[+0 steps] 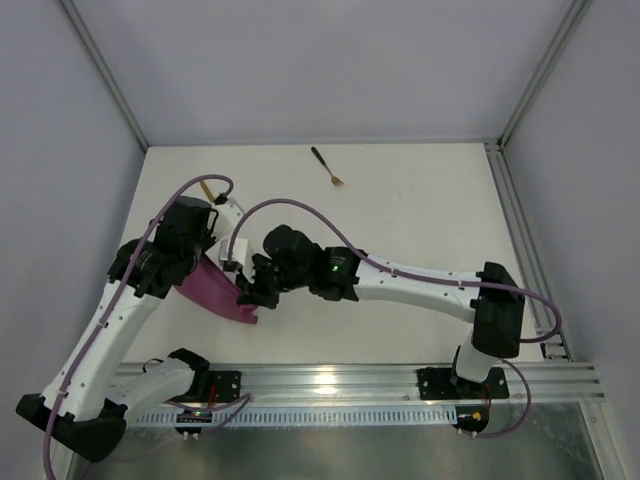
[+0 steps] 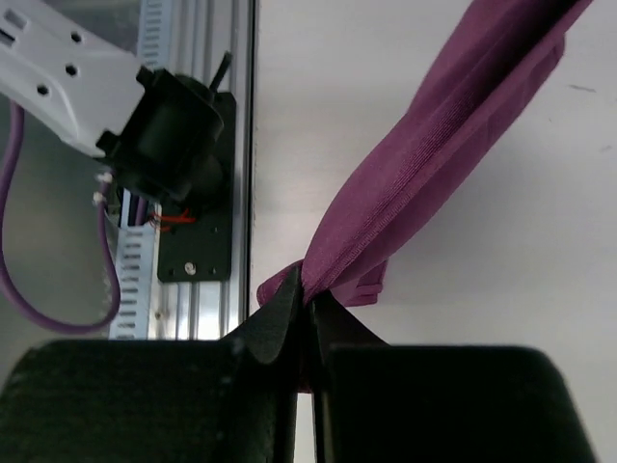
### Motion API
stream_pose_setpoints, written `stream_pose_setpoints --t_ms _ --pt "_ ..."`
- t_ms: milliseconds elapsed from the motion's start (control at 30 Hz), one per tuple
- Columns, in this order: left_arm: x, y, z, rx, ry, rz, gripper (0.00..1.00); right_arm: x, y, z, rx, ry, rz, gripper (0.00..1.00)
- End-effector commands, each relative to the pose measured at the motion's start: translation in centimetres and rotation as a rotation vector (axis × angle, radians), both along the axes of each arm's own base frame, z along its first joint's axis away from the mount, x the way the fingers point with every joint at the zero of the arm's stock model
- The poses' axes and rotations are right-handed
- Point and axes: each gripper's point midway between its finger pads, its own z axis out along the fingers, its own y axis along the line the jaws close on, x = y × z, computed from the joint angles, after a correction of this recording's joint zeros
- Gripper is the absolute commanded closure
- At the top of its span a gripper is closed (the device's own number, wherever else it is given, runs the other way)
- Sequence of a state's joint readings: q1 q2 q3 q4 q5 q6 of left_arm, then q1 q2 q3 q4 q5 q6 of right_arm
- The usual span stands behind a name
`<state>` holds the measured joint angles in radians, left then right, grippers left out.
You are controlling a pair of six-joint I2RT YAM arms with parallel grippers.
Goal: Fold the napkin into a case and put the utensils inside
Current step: Turn over the upper triangle folded napkin at the center of the board.
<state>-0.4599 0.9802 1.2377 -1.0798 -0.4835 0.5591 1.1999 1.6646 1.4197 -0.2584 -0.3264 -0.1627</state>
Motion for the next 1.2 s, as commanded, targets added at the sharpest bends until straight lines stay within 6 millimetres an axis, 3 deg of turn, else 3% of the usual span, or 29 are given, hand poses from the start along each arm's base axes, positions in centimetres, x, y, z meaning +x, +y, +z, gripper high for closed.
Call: stream_pose_setpoints --t_ms 0,33,67,167,200,267,300,367,567,600,667,700,733,833,867,967,1100,1167 --pt "1.6 4.4 4.6 0.150 -0.202 0.193 1.00 -3.3 3.4 2.9 0.146 0.208 0.101 0.96" --pt "2.0 4.7 5.2 0.166 -0.228 0.193 1.00 -3.4 4.6 4.2 0.206 0.263 0.092 0.96" --pt "2.1 5.1 5.5 0.181 -0.238 0.206 1.00 -3.5 5.6 3.4 0.217 0.303 0.101 0.96" --pt "2.9 5.6 6.5 0.216 -0.271 0.215 1.00 -3.9 7.4 4.0 0.290 0.421 0.099 0.96" --pt "3.3 5.4 6.6 0.221 -0.275 0.209 1.00 -4.0 7.8 2.6 0.278 0.458 0.096 0.96" --pt "4.9 4.7 6.5 0.228 -0.275 0.187 1.00 -3.9 8.3 2.8 0.325 0.520 0.088 0.96" --pt "5.5 4.3 6.3 0.223 -0.271 0.174 1.00 -3.7 8.1 1.1 0.308 0.553 0.069 0.96" --pt "7.3 2.9 5.3 0.190 -0.258 0.124 1.00 -2.4 7.7 1.2 0.357 0.616 0.028 0.96" --pt "13.0 -3.6 -1.0 0.069 -0.141 -0.064 1.00 2.3 3.7 -4.7 0.358 0.770 -0.200 0.96" --pt "13.9 -4.8 -1.4 0.050 -0.158 -0.081 1.00 3.3 2.3 -6.6 0.337 0.788 -0.253 0.96" --pt "15.4 -8.3 -4.2 0.045 -0.113 -0.158 1.00 4.5 0.8 -8.0 0.324 0.805 -0.315 0.96" --pt "16.1 -9.7 -5.0 0.038 -0.111 -0.179 1.00 4.4 -0.5 -9.9 0.292 0.833 -0.357 0.96" --pt "17.0 -11.0 -7.5 0.052 -0.060 -0.198 1.00 5.4 -1.6 -10.8 0.286 0.840 -0.401 0.96" --pt "18.4 -14.4 -10.3 0.044 -0.024 -0.242 1.00 6.5 -4.8 -13.8 0.235 0.867 -0.520 0.96" --pt "18.8 -15.3 -12.7 0.061 0.020 -0.255 1.00 6.4 -6.0 -14.9 0.212 0.875 -0.559 0.96" --pt "20.2 -17.3 -15.3 0.061 0.040 -0.269 1.00 6.9 -7.9 -16.4 0.186 0.887 -0.624 0.96" --pt "20.8 -19.9 -16.8 0.048 0.044 -0.303 1.00 6.6 -10.6 -19.2 0.091 0.888 -0.727 0.96" --pt "21.0 -20.5 -17.0 0.035 0.040 -0.301 1.00 6.4 -11.1 -19.7 0.071 0.884 -0.740 0.96"
